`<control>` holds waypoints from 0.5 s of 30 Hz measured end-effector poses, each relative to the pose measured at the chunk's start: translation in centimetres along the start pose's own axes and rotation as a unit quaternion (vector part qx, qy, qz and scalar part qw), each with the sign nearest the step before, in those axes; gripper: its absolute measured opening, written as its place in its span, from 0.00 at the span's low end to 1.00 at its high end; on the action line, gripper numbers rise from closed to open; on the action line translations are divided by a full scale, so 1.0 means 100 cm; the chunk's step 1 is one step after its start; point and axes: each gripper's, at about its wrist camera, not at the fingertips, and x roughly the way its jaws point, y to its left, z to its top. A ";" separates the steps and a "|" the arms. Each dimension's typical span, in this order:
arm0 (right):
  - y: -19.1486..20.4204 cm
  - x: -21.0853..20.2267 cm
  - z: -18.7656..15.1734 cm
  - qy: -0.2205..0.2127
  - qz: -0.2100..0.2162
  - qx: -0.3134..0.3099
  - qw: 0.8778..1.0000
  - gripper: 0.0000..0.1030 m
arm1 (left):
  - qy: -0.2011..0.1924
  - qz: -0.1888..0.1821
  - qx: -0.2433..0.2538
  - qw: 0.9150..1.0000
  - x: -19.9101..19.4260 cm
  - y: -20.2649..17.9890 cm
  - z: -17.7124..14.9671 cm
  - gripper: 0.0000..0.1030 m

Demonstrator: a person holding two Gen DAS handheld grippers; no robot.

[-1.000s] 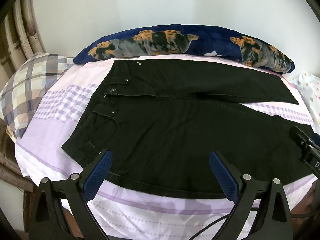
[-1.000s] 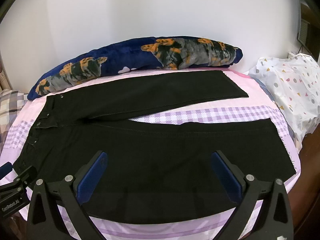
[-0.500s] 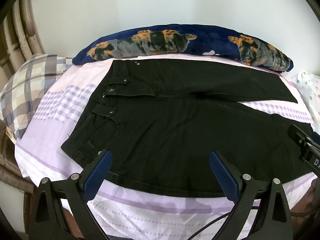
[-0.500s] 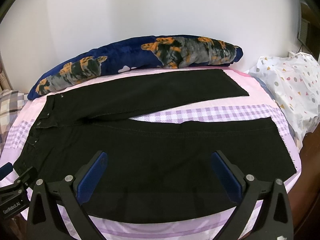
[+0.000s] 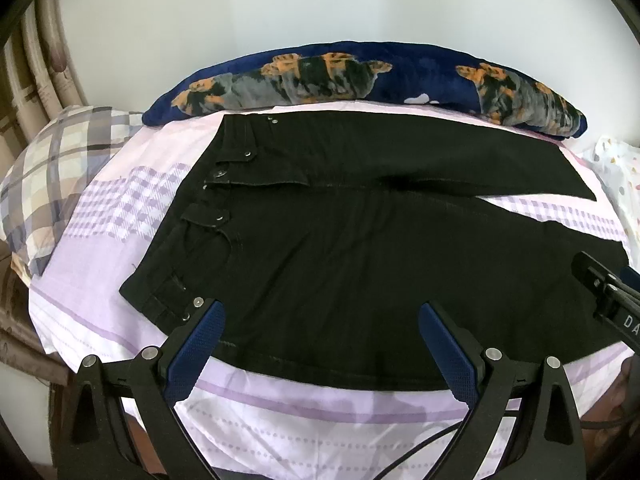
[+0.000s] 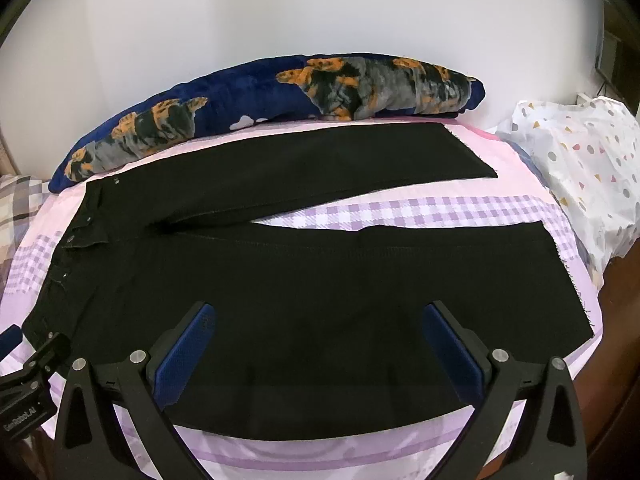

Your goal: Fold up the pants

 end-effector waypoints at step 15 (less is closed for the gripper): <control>0.000 0.003 -0.001 0.012 0.000 -0.002 1.000 1.00 | 0.001 -0.001 0.000 1.000 0.001 0.001 -0.001 0.94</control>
